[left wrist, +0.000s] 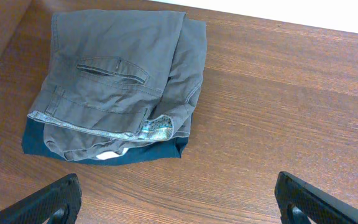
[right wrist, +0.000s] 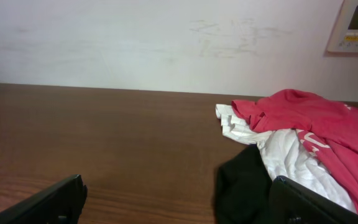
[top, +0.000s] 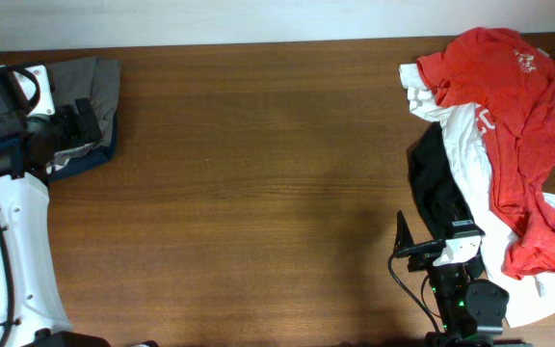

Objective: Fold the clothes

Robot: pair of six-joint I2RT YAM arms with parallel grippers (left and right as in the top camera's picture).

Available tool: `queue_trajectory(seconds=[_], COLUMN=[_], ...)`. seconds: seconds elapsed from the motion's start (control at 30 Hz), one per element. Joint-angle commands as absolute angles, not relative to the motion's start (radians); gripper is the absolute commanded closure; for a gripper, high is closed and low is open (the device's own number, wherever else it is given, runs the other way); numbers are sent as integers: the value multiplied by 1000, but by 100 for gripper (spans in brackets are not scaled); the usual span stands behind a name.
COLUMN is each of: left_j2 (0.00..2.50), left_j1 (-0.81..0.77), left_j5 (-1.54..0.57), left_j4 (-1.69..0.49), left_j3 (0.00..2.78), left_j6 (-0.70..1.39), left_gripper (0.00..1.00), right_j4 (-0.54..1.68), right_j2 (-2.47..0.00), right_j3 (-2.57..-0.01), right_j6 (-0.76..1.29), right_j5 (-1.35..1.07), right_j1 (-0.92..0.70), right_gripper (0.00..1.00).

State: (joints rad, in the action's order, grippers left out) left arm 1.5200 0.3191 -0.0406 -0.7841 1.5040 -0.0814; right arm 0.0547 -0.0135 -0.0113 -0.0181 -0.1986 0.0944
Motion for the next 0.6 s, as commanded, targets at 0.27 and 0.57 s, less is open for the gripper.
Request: queue_trajectory(seconds=[0.27, 0.57], left_j2=[1435, 1105], left_j1=[259, -89], left_j5=[-228, -77], left_j4=[-710, 64], left_j3=[1412, 765], left_j6=[-29, -30], left_gripper=[1, 1], right_j4=[62, 62], right_j2=[-3, -3], right_j3=[-6, -6], right_j6=[-6, -6], right_j5=[-179, -178], right_j1=[85, 85], right_gripper=[2, 1])
